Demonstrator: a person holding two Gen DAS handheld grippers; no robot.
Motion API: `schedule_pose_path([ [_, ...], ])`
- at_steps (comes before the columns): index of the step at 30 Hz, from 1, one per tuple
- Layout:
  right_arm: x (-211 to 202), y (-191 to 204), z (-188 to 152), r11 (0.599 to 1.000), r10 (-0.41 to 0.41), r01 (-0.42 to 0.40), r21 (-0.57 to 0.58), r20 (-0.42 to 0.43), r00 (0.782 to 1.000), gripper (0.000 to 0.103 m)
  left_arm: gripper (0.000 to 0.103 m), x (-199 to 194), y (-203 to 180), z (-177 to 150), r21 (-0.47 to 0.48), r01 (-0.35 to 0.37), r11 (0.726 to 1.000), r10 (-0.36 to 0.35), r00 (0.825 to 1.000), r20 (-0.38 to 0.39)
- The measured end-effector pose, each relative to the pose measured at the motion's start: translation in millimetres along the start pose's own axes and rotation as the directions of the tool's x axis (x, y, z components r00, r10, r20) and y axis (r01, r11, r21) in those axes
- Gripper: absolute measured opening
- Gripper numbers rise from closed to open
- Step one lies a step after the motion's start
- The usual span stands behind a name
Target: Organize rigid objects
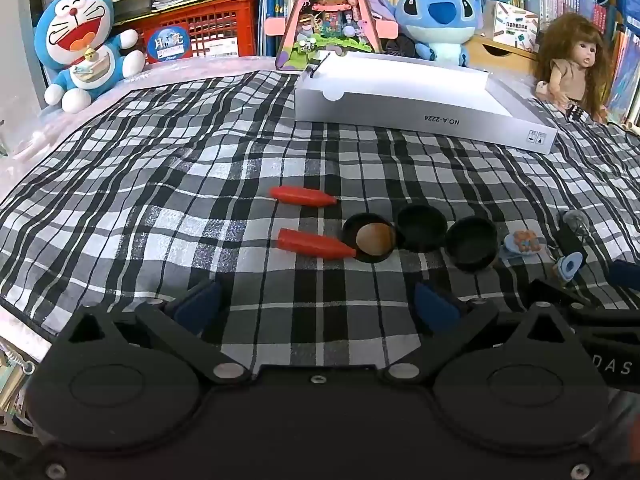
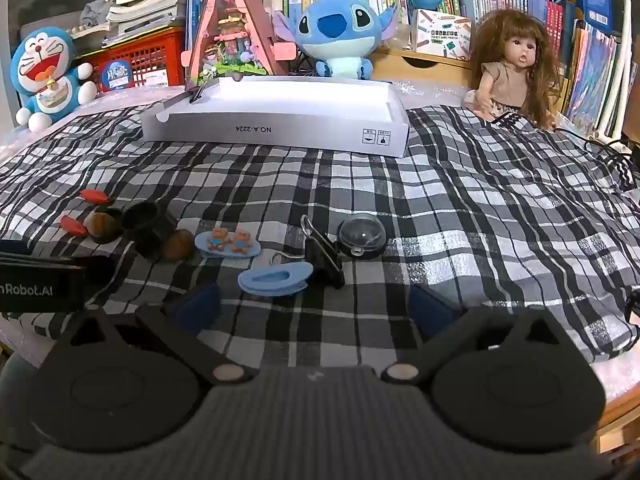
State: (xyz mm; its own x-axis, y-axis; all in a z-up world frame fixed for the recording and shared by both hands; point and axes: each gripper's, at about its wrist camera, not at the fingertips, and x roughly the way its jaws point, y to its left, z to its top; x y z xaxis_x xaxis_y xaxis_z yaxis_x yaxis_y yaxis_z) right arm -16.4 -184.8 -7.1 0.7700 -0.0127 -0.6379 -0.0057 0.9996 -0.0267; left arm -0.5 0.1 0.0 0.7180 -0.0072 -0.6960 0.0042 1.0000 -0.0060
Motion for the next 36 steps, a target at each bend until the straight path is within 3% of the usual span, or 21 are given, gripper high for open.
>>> schedule_pose_path([
  [36,-2.0,1.8,-1.2,1.0,0.003,-0.004,-0.005,-0.011,1.0,0.103,0.103,1.1,-0.6,0.7,0.004,-0.003,1.0,0.003,1.0,-0.018],
])
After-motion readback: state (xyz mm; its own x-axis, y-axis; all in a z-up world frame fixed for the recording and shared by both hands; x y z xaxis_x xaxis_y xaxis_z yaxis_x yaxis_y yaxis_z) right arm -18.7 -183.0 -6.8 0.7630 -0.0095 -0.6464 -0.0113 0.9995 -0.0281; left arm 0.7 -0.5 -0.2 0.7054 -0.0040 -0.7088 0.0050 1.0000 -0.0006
